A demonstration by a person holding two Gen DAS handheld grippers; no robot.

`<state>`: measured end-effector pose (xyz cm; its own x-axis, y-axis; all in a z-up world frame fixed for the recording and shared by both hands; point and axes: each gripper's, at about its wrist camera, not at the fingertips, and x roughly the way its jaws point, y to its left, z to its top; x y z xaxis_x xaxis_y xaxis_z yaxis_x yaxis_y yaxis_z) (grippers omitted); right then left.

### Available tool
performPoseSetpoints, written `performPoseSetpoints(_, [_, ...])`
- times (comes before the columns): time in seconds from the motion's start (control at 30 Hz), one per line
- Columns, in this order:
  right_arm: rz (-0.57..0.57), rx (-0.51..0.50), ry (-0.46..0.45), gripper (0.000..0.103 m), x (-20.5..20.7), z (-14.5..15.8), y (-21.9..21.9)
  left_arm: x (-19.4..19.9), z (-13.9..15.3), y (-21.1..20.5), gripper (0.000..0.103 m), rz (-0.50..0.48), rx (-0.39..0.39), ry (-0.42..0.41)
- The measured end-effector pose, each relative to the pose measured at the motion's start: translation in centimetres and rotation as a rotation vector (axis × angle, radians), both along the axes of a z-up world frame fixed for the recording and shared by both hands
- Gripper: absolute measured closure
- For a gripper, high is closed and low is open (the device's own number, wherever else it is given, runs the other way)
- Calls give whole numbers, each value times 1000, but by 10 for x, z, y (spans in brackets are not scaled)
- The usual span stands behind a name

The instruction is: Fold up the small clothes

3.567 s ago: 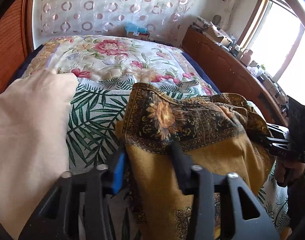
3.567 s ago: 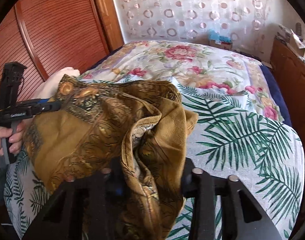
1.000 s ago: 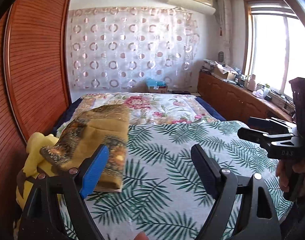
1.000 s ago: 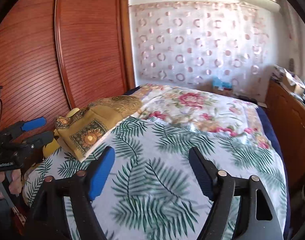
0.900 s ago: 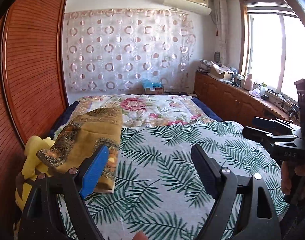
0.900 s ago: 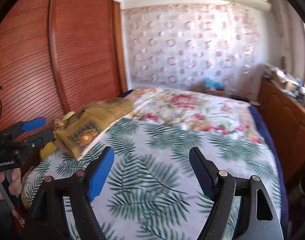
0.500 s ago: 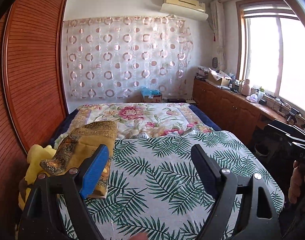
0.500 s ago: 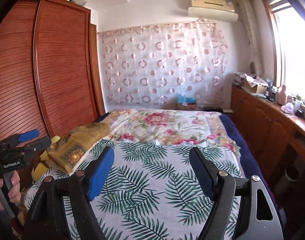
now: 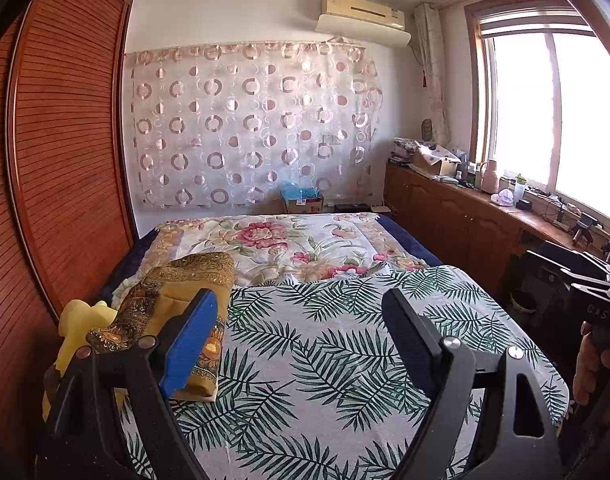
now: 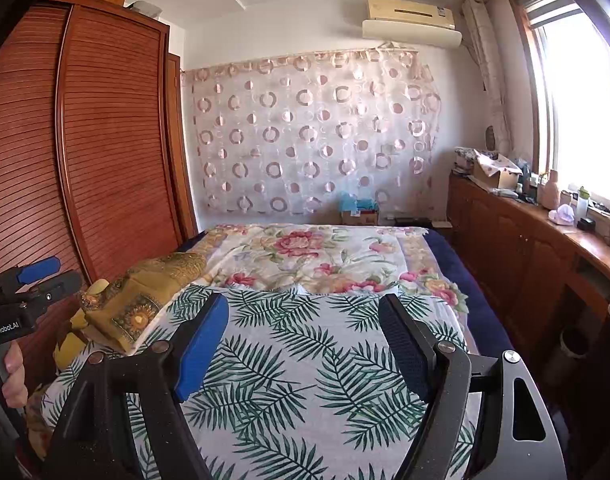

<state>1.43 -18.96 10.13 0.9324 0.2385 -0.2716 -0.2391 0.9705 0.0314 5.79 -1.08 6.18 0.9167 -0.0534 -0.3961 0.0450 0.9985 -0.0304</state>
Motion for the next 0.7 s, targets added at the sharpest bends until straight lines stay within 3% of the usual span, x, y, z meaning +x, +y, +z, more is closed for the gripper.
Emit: performPoseSetpoints(0.7, [2, 1, 10, 24, 19, -5, -18, -7, 10, -6, 18, 6, 10, -19])
